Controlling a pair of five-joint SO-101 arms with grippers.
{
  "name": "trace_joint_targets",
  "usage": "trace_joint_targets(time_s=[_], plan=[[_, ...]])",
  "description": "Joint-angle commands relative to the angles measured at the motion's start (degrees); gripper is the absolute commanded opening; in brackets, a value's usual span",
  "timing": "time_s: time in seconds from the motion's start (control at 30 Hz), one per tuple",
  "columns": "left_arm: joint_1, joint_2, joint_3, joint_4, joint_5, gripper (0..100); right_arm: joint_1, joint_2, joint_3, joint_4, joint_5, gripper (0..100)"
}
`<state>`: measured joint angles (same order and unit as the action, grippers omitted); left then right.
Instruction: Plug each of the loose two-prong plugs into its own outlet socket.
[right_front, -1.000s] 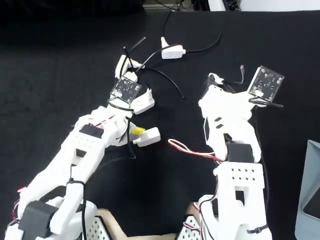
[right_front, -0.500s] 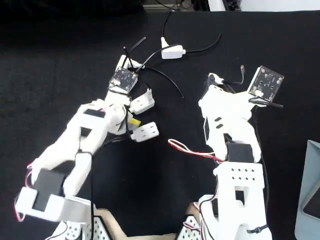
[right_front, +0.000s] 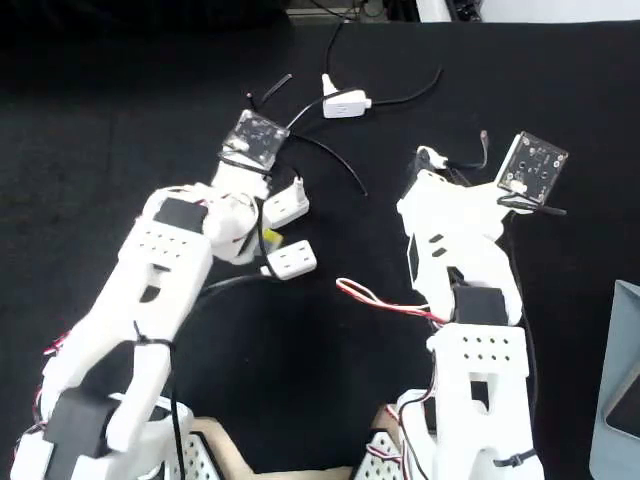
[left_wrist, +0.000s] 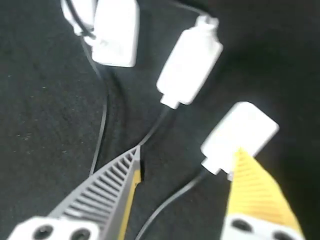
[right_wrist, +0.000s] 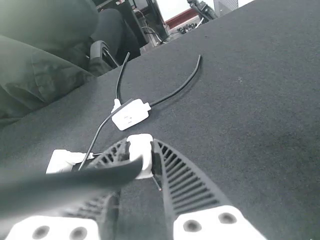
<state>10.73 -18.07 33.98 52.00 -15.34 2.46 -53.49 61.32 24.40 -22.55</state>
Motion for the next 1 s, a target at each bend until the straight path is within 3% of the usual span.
trace_joint_targets(time_s=[0.0, 0.3, 0.5, 0.77, 0.97], plan=[[3.74, -3.16, -0.31, 2.46, -0.09, 35, 0.35, -0.92, -0.66, -1.23, -0.26, 1.3], [4.88, 8.79, 0.66, -5.01, -11.52, 36, 0.35, -0.92, -0.66, -1.23, -0.26, 1.3], [4.97, 19.43, -3.21, -10.81, -18.02, 29, 0.35, -0.92, -0.66, -1.23, -0.26, 1.3], [5.05, 21.1, -3.82, -12.31, -18.11, 19, 0.35, -0.92, -0.75, -1.23, -0.26, 1.3], [4.97, 14.59, 2.42, -12.13, -10.64, 15, 0.35, -0.92, -0.75, -1.23, -0.26, 1.3]])
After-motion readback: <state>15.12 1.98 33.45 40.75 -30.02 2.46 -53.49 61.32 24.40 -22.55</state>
